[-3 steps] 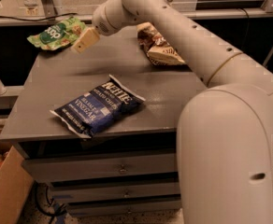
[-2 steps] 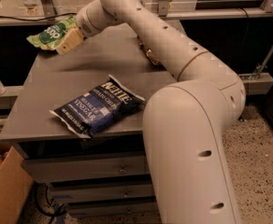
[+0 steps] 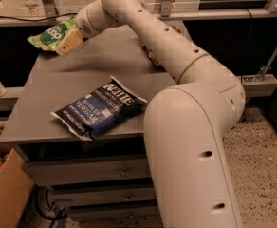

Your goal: Move green rice chip bag near blue chip bag

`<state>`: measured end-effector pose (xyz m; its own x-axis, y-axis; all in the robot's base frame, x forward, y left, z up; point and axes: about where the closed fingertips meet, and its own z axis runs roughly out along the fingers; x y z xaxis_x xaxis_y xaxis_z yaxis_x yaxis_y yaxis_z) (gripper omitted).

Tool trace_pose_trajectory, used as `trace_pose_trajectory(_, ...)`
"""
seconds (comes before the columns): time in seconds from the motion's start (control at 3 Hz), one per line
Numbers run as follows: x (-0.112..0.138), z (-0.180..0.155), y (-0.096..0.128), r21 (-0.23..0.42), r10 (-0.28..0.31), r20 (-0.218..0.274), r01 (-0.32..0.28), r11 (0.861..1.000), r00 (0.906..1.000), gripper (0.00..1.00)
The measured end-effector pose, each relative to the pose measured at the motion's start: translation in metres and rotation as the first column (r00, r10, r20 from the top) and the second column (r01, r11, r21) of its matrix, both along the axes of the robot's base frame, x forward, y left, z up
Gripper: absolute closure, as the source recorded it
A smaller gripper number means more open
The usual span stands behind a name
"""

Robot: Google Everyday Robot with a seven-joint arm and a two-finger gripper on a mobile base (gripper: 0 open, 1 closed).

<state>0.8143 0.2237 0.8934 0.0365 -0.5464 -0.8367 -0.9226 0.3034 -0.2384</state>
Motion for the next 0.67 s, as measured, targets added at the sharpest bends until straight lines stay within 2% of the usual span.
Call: trace_pose_trajectory(0.67,0.025,-0.023,0.04,0.043,0.035,-0.008,-0.035,0.998,0.9993,0.0)
